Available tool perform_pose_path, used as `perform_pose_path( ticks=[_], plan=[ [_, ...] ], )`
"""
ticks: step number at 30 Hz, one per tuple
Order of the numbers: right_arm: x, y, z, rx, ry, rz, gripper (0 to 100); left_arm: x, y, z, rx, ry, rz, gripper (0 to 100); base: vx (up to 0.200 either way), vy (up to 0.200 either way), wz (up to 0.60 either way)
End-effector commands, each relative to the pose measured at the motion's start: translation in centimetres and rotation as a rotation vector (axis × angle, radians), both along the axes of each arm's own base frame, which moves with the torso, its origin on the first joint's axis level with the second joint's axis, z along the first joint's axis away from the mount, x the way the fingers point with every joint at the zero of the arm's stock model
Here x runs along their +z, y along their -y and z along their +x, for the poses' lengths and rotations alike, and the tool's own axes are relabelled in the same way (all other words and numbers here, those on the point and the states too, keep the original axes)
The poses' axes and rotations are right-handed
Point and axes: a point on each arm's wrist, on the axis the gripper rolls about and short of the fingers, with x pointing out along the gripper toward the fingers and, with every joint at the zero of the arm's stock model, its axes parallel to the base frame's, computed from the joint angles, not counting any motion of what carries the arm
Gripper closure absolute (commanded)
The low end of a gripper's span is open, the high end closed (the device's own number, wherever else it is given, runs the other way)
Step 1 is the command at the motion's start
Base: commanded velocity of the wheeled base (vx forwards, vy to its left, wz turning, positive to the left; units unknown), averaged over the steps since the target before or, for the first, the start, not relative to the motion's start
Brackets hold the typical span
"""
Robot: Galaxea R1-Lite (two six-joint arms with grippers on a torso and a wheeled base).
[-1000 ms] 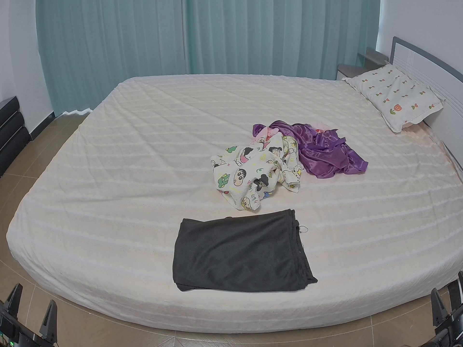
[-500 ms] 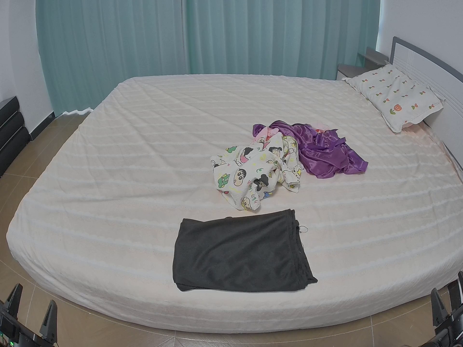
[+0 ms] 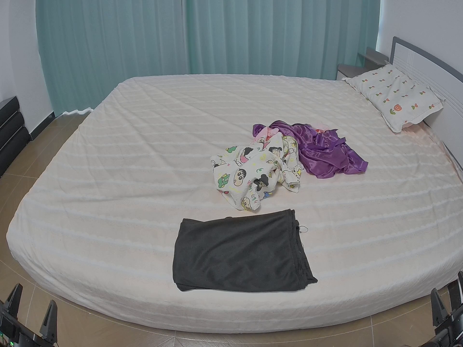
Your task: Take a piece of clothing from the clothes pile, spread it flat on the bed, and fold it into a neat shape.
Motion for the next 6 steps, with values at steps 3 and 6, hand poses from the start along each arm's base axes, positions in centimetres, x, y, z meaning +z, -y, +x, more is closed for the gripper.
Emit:
perform_pose_path(
  ticks=[3,6],
  plan=[
    [-0.52,0.00,0.02,0.000,-0.002,0.000,0,-0.50,0.00,0.10,0.001,-0.014,0.000,0,0.000,0.000,0.00],
    [-0.52,0.00,0.02,0.000,-0.002,0.000,0,-0.50,0.00,0.10,0.001,-0.014,0.000,0,0.000,0.000,0.00]
  ],
)
